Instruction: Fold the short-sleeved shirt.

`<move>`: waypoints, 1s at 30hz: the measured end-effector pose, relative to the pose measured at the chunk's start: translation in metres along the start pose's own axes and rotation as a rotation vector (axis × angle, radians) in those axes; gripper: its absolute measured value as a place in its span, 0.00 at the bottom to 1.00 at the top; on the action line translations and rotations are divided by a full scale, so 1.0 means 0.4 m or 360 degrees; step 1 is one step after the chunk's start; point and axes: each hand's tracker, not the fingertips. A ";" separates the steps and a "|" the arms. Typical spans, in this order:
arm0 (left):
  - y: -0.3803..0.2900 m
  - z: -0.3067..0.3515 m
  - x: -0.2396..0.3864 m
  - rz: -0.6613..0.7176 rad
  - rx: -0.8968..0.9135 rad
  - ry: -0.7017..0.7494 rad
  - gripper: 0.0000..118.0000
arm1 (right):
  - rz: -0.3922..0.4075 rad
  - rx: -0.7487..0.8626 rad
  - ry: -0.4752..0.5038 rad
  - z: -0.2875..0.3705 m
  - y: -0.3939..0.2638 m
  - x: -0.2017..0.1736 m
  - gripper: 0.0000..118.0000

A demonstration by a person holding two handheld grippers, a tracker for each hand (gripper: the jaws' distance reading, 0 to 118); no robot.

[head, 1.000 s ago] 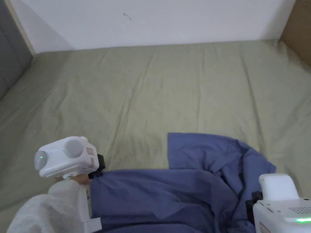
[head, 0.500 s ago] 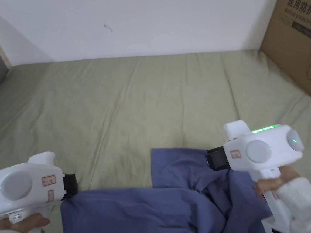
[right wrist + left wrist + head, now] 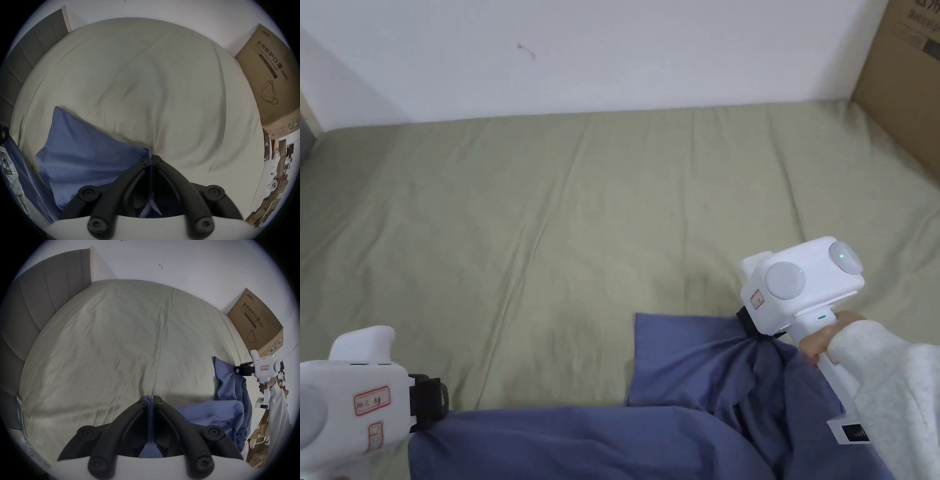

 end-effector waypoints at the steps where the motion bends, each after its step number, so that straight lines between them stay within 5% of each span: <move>1: 0.004 0.010 0.000 0.0004 -0.0002 0.0005 0.03 | -0.0028 0.0009 -0.0014 0.004 -0.001 0.003 0.01; 7: 0.072 0.107 -0.004 -0.0089 0.0086 0.0075 0.03 | -0.0337 0.0220 0.0079 0.179 0.012 0.096 0.01; 19: 0.326 0.428 0.037 -0.0191 0.0504 0.0121 0.03 | -0.0565 0.0763 0.0050 0.737 0.022 0.282 0.01; 30: 0.598 0.671 0.120 -0.0276 0.0866 0.0273 0.03 | -0.0740 0.1055 0.0045 1.042 0.194 0.343 0.01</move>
